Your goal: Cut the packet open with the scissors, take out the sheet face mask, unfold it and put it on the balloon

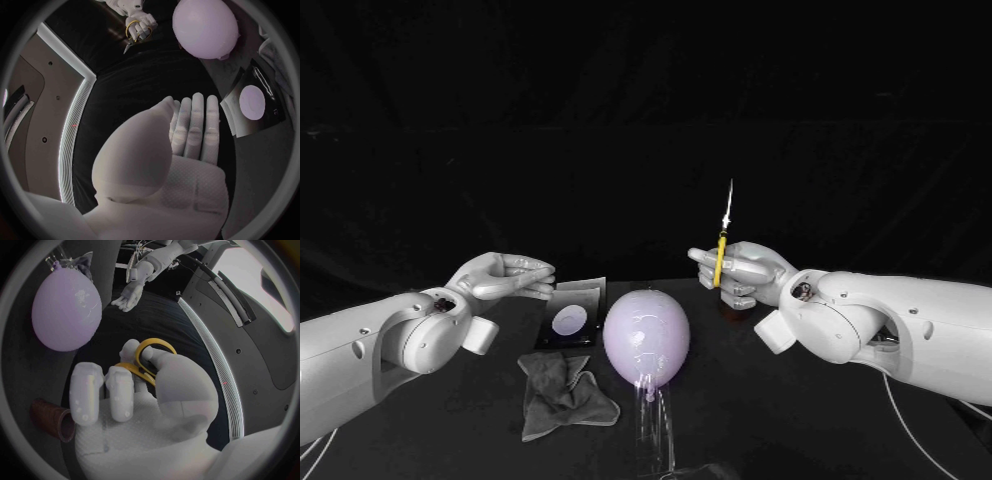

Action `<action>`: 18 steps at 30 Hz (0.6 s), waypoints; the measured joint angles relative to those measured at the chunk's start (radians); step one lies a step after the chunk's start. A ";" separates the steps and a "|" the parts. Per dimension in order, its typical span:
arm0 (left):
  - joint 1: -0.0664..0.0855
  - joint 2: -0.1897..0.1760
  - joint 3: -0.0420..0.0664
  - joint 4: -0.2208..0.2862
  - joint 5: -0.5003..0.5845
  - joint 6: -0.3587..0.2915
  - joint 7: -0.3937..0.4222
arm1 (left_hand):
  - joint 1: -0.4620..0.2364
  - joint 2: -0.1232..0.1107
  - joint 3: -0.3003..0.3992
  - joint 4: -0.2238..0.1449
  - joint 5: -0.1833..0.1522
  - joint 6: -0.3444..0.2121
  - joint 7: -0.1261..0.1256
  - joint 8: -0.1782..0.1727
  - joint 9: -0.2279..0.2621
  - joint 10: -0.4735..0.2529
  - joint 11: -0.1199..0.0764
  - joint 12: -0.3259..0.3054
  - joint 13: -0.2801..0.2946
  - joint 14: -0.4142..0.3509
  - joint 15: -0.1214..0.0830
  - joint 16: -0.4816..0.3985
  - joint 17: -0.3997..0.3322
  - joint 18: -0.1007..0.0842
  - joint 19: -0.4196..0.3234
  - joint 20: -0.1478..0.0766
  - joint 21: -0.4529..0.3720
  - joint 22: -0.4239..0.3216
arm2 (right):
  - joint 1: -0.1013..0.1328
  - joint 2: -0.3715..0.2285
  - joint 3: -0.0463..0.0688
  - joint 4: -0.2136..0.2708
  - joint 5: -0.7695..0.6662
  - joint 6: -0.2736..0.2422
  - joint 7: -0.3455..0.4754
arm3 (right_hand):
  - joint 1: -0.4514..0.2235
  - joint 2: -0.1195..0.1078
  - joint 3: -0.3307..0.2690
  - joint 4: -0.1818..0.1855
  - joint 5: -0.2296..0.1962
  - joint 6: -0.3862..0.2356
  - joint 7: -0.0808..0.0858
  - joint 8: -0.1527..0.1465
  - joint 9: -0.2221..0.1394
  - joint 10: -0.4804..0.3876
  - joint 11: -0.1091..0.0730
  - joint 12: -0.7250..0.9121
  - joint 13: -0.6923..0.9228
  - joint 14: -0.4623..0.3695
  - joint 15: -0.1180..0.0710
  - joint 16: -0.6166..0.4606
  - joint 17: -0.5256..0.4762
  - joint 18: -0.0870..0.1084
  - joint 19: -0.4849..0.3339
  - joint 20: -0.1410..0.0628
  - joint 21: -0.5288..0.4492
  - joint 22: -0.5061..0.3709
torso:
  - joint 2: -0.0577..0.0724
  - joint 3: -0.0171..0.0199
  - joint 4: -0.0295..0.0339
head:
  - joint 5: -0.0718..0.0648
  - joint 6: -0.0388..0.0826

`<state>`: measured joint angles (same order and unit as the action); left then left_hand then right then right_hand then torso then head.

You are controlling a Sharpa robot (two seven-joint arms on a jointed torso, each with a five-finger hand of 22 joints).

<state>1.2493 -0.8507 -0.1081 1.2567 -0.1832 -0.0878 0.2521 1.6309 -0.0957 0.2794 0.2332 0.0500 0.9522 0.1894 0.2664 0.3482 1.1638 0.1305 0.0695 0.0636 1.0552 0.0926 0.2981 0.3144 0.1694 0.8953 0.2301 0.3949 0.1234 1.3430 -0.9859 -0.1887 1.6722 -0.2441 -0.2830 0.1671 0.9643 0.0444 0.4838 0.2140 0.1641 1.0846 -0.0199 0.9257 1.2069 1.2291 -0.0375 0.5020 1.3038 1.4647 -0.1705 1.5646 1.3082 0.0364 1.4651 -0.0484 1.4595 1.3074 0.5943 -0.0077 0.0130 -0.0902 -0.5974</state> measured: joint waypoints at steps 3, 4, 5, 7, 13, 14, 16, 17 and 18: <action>-0.004 0.001 0.000 -0.002 -0.007 -0.009 0.009 | -0.003 -0.003 0.008 0.008 0.000 0.000 0.000 0.000 -0.002 0.000 0.000 -0.003 0.000 0.000 0.000 0.000 0.002 0.000 0.000 0.000 0.003 0.001 | -0.005 -0.002 0.000 0.014 0.017 0.000 0.002 | 0.000 0.000 0.018 -0.018 -0.104 0.000 0.000 0.003 0.000 0.000 0.000 0.000 0.000 0.000 0.000 0.000 0.000 0.000 -0.003 -0.002 -0.041 0.000 | 0.000 -0.0006 -0.0004 | 0.003 -0.004; -0.005 0.001 0.000 -0.003 -0.009 -0.011 0.011 | -0.006 -0.006 0.009 0.008 0.000 0.000 0.000 -0.001 -0.002 0.000 0.000 -0.003 0.000 0.000 0.000 0.000 0.002 0.000 0.000 0.000 0.003 0.001 | -0.006 -0.002 0.000 0.017 0.023 -0.001 0.004 | 0.000 0.000 0.023 -0.023 -0.111 -0.006 -0.001 0.002 0.000 0.000 0.000 0.000 0.000 -0.001 0.006 0.000 0.000 0.000 -0.018 -0.001 -0.067 0.000 | 0.000 -0.0012 -0.0003 | 0.005 -0.006; -0.006 0.001 0.000 -0.004 -0.011 -0.013 0.013 | -0.012 -0.011 0.017 0.010 0.000 0.000 0.000 -0.004 -0.003 0.000 0.000 -0.003 0.000 0.000 0.000 0.000 0.004 0.000 -0.002 0.002 0.003 0.001 | -0.007 -0.003 0.000 0.021 0.029 -0.003 0.006 | -0.012 0.012 0.026 -0.026 -0.111 -0.066 -0.009 -0.025 0.032 0.000 0.000 0.000 0.000 -0.001 0.015 -0.001 0.000 0.000 -0.029 0.006 -0.079 0.000 | 0.000 -0.0013 -0.0004 | 0.006 -0.007; -0.009 0.001 0.000 -0.006 -0.015 -0.018 0.017 | -0.013 -0.013 0.022 0.014 0.000 0.000 0.000 -0.006 -0.003 0.000 0.000 -0.003 0.000 0.000 0.000 0.002 0.004 0.000 -0.004 0.004 0.003 0.001 | -0.008 -0.004 0.000 0.028 0.046 -0.011 0.014 | -0.032 0.032 0.033 -0.033 -0.111 -0.160 0.008 -0.139 0.026 0.000 0.000 0.000 0.003 0.000 0.035 0.001 0.000 0.000 -0.041 0.015 -0.087 0.000 | 0.000 -0.0014 -0.0005 | 0.009 -0.010; -0.022 0.003 0.000 -0.011 -0.024 -0.025 0.021 | -0.022 -0.022 0.032 0.021 0.000 0.000 0.000 -0.006 -0.005 0.000 0.000 -0.003 0.000 0.000 0.000 0.004 0.006 -0.001 -0.004 0.004 0.007 0.001 | -0.010 -0.008 0.000 0.046 0.092 -0.053 0.047 | -0.042 0.042 0.118 -0.117 -0.111 -0.274 0.059 -0.395 -0.107 -0.024 0.024 0.003 -0.104 0.002 0.112 -0.065 -0.001 0.031 -0.139 0.075 -0.243 -0.005 | 0.000 -0.0019 -0.0005 | 0.016 -0.016; -0.025 0.004 0.000 -0.013 -0.026 -0.027 0.021 | -0.023 -0.023 0.035 0.021 0.000 0.000 0.000 -0.006 -0.005 0.000 0.000 -0.003 0.000 0.000 0.000 0.004 0.007 -0.001 -0.004 0.004 0.007 0.001 | -0.010 -0.008 0.000 0.048 0.099 -0.064 0.053 | -0.029 0.029 0.134 -0.133 -0.111 -0.275 0.059 -0.425 -0.139 -0.024 0.024 0.004 -0.254 0.002 0.122 -0.129 -0.023 0.047 -0.182 0.093 -0.323 -0.045 | 0.000 -0.0020 -0.0007 | 0.017 -0.017; -0.028 0.005 0.000 -0.015 -0.028 -0.028 0.021 | -0.023 -0.023 0.037 0.024 0.000 0.000 0.000 -0.006 -0.005 0.000 0.000 -0.003 0.000 0.000 0.000 0.004 0.007 -0.001 -0.004 0.004 0.007 0.002 | -0.010 -0.010 0.000 0.051 0.109 -0.078 0.060 | -0.012 0.013 0.175 -0.172 -0.115 -0.275 0.059 -0.444 -0.160 -0.029 0.029 0.004 -0.328 0.000 0.126 -0.169 -0.040 0.063 -0.198 0.101 -0.369 -0.074 | 0.000 -0.0020 -0.0010 | 0.020 -0.019; -0.030 0.006 0.000 -0.016 -0.028 -0.029 0.021 | -0.023 -0.023 0.037 0.024 0.000 0.000 0.000 -0.006 -0.005 0.000 0.000 -0.003 0.000 0.000 0.000 0.004 0.008 -0.001 -0.004 0.004 0.007 0.002 | -0.010 -0.011 0.000 0.053 0.113 -0.086 0.064 | 0.000 0.013 0.179 -0.176 -0.116 -0.278 0.063 -0.448 -0.168 -0.029 0.029 0.004 -0.247 0.000 0.126 -0.176 -0.044 0.064 -0.191 0.105 -0.369 -0.074 | 0.000 -0.0020 -0.0010 | 0.021 -0.020; -0.031 0.007 0.000 -0.017 -0.029 -0.030 0.021 | -0.023 -0.023 0.037 0.024 0.000 0.000 0.000 -0.006 -0.005 0.000 0.000 -0.003 0.000 0.000 0.000 0.004 0.008 -0.001 -0.004 0.004 0.007 0.002 | -0.010 -0.012 0.000 0.054 0.120 -0.095 0.068 | 0.002 0.011 0.180 -0.176 -0.116 -0.278 0.064 -0.445 -0.169 -0.029 0.029 0.004 -0.122 0.000 0.125 -0.162 -0.033 0.064 -0.165 0.105 -0.335 -0.057 | -0.001 -0.0019 -0.0010 | 0.021 -0.020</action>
<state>1.2179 -0.8440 -0.1085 1.2393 -0.2123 -0.1174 0.2733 1.6078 -0.1187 0.3165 0.2568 0.0500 0.9523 0.1894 0.2604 0.3429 1.1637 0.1306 0.0666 0.0637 1.0548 0.0930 0.3024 0.3219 0.1687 0.8915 0.2341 0.4017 0.1253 1.3327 -0.9980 -0.1888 1.7262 -0.1246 -0.3784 0.2349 0.9665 0.0556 0.6634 0.0380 0.0485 0.8067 0.0443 0.4805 1.0382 1.2000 -0.0084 0.5062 1.1815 1.4648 -0.0451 1.4026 1.2750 0.1003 1.3002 0.0564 1.1249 1.2505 0.5937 -0.0096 0.0121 -0.0690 -0.6178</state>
